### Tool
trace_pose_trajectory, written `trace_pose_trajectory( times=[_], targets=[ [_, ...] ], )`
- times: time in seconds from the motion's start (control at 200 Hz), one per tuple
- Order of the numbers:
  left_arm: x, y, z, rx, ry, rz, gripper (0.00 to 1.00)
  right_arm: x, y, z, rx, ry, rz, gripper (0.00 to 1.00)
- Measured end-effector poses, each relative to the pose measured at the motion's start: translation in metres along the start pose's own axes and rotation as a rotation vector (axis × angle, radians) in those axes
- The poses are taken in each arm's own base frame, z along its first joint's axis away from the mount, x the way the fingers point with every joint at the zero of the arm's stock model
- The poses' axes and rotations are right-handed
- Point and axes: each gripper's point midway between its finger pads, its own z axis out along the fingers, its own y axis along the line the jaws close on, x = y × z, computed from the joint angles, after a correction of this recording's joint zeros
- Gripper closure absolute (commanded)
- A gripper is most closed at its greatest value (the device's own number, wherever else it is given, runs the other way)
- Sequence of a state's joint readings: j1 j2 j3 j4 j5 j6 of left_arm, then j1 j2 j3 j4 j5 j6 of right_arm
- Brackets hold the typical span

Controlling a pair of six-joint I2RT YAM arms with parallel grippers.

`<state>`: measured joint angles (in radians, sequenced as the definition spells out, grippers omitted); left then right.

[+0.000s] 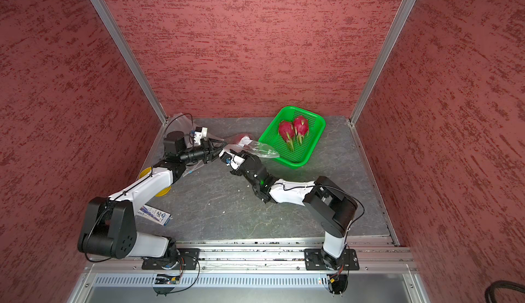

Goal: Open the zip-top bag and take out the dragon fruit
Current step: Unzip the zipper on the zipper food storage bag.

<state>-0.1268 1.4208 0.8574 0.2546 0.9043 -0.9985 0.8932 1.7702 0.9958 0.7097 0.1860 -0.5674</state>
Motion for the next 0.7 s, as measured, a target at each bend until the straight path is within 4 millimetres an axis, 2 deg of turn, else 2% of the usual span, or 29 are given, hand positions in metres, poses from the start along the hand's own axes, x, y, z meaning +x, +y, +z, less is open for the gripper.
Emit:
trace_pose_trajectory(
  times=[0.185,0.321,0.546,0.702],
  targets=[
    [-0.008,-0.011,-0.004,0.018,-0.012,0.061,0.39,-0.023,-0.007,0.006,-0.049,0.015,0.081,1.00],
    [-0.014,-0.028,-0.009,0.043,-0.031,0.136,0.39,-0.039,-0.014,0.010,-0.081,0.021,0.143,1.00],
    [-0.024,-0.050,-0.021,0.088,-0.075,0.231,0.39,-0.056,-0.026,0.009,-0.131,0.042,0.232,1.00],
    [-0.029,-0.076,-0.030,0.127,-0.097,0.310,0.38,-0.073,-0.040,0.004,-0.146,0.042,0.271,1.00]
  ],
)
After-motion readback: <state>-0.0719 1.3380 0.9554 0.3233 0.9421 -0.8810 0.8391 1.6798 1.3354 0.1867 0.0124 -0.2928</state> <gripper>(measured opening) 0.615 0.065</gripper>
